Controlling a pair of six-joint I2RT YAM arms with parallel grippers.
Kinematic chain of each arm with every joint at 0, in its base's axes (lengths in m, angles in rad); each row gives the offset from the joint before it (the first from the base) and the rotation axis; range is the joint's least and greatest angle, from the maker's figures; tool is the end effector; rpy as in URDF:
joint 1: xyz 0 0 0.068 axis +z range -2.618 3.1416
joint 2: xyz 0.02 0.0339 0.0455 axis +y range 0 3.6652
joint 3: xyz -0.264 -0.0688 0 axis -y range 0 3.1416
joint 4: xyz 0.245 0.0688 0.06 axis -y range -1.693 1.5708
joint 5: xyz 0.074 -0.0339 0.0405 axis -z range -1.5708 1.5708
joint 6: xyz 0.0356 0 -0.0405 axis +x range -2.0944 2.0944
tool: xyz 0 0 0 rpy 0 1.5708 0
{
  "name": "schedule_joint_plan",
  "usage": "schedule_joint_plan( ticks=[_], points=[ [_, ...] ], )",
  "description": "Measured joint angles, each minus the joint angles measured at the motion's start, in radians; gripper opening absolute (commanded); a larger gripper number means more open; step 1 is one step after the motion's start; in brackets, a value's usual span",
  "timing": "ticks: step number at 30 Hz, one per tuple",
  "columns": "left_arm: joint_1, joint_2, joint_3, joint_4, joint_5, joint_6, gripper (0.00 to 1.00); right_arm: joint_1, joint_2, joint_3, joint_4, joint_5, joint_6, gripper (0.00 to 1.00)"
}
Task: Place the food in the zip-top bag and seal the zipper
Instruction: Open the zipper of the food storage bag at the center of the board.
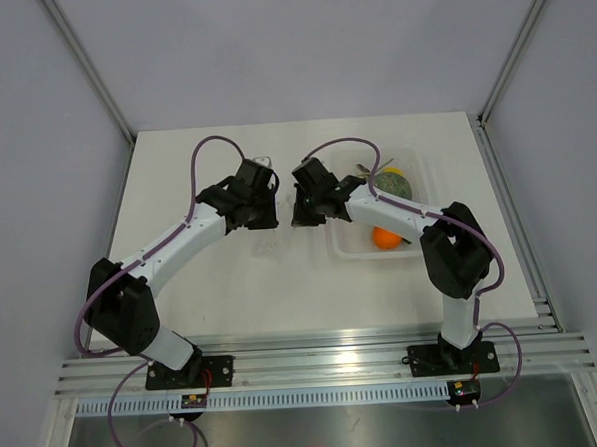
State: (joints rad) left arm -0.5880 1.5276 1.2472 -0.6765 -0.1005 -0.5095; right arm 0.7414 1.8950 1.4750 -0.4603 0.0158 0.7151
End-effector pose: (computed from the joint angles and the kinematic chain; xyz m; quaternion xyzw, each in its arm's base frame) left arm 0.2713 -0.1766 0.2777 0.0222 0.9519 -0.1166 0.2824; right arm 0.3117 0.2846 0.2341 -0.0097 0.9409 0.2197 0.2575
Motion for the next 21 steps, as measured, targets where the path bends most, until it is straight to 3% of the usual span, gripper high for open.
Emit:
schedule_joint_plan(
  ticks=[7,9,21],
  points=[
    [-0.001,0.0,-0.01,0.042,0.004,-0.008,0.22,0.0,0.002,-0.017,0.03,-0.037,0.014,0.0],
    [-0.001,0.0,-0.014,0.043,0.004,-0.014,0.0,0.0,0.003,-0.019,0.03,-0.038,0.015,0.0],
    [-0.001,-0.003,-0.014,0.04,-0.041,-0.034,0.0,-0.001,0.005,-0.023,0.018,-0.003,0.003,0.0]
  ],
)
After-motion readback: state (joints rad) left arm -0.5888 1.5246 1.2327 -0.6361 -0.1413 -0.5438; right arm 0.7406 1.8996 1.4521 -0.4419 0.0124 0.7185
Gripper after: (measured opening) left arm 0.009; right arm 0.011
